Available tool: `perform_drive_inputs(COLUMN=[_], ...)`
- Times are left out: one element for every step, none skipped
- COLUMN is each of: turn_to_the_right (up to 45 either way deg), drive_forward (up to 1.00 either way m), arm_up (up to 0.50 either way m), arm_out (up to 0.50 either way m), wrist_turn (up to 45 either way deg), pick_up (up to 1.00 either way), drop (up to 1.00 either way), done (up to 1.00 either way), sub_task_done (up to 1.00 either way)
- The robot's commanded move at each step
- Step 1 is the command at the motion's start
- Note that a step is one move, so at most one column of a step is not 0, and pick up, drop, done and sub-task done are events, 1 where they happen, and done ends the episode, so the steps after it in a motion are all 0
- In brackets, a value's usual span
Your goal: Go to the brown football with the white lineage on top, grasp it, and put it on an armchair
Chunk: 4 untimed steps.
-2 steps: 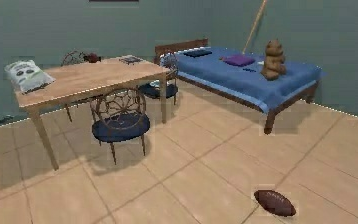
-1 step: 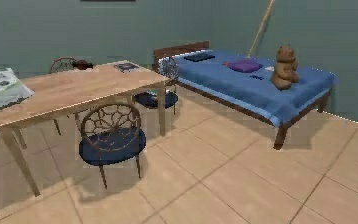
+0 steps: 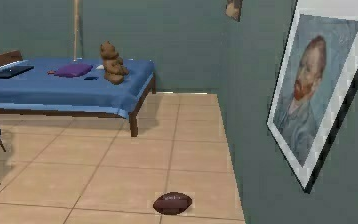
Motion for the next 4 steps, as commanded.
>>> perform_drive_inputs(turn_to_the_right=[0.0, -45.0, -42.0, 0.0], drive_forward=[0.3, 0.0, 0.0, 0.0], arm_up=[0.0, 0.0, 0.0, 0.14], arm_out=[0.0, 0.0, 0.0, 0.0], wrist_turn=[0.0, 0.0, 0.0, 0.0], pick_up=[0.0, 0.0, 0.0, 0.0], drop=[0.0, 0.0, 0.0, 0.0], done=[0.0, 0.0, 0.0, 0.0], sub_task_done=[0.0, 0.0, 0.0, 0.0])
